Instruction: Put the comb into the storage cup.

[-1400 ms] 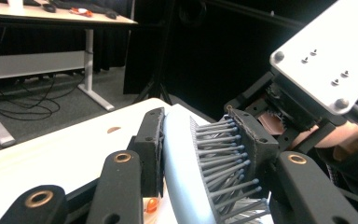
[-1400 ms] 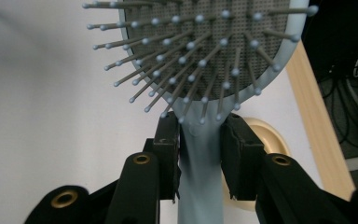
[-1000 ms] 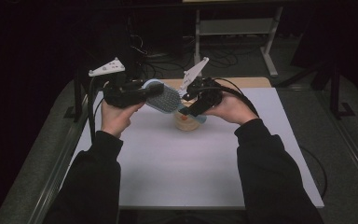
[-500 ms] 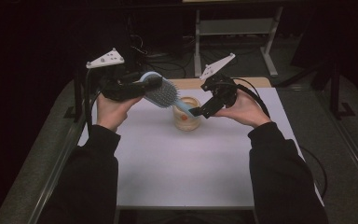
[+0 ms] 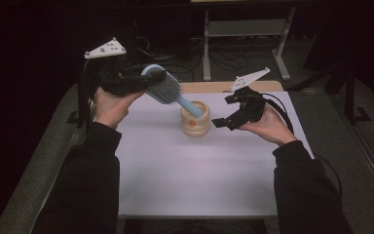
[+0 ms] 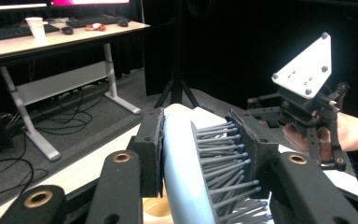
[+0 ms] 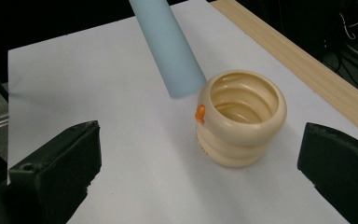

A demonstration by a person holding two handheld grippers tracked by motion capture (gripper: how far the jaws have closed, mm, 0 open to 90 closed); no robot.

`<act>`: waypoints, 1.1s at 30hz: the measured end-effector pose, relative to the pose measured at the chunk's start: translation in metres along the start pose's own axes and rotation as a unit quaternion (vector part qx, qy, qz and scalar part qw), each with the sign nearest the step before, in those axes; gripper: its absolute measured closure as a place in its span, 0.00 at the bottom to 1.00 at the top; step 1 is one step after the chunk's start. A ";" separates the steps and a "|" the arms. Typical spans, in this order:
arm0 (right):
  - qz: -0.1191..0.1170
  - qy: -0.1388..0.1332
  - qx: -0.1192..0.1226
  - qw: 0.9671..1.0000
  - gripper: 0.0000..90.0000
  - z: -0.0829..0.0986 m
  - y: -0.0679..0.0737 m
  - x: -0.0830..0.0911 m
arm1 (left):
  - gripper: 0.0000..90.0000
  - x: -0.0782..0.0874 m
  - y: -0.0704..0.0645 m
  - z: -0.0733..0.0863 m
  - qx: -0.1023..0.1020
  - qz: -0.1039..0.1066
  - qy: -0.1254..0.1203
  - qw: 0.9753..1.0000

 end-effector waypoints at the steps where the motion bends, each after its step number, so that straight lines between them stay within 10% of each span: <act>1: 0.000 -0.001 -0.001 1.000 0.00 0.003 -0.001 0.001 | 0.65 0.000 0.001 0.000 0.001 -0.002 0.000 1.000; 33: 0.008 -0.006 -0.067 0.998 0.00 0.091 -0.011 0.031 | 0.65 -0.034 0.022 -0.028 -0.025 -0.040 0.027 0.999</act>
Point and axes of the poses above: each handheld gripper's, and its own axes: x roughly backward along the jaws, z roughly out of its underside, y roughly to its left, the point moved 5 cm from there along -x, roughly forward along the jaws, and after that the axes turned 5 degrees about -y, right-handed, at the moved point
